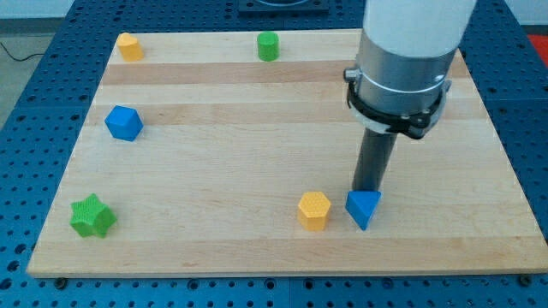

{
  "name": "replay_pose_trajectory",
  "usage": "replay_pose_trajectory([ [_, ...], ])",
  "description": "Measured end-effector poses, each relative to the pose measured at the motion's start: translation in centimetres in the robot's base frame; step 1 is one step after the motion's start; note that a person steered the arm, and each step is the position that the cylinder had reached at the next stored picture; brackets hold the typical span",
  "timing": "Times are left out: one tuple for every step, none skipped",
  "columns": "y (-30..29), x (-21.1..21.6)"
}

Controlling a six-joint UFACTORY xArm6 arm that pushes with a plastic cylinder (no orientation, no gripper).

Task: Point your arm to the top right side of the blue cube

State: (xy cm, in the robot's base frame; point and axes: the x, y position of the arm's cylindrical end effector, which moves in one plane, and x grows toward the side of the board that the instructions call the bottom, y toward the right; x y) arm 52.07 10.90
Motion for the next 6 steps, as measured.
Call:
replay_pose_trajectory([
  [5.1,-0.1],
  [6.0,-1.6],
  [-0.9,-6.5],
  [-6.8,-12.4],
  [-14.4,-17.1],
  [-24.8,-17.1],
])
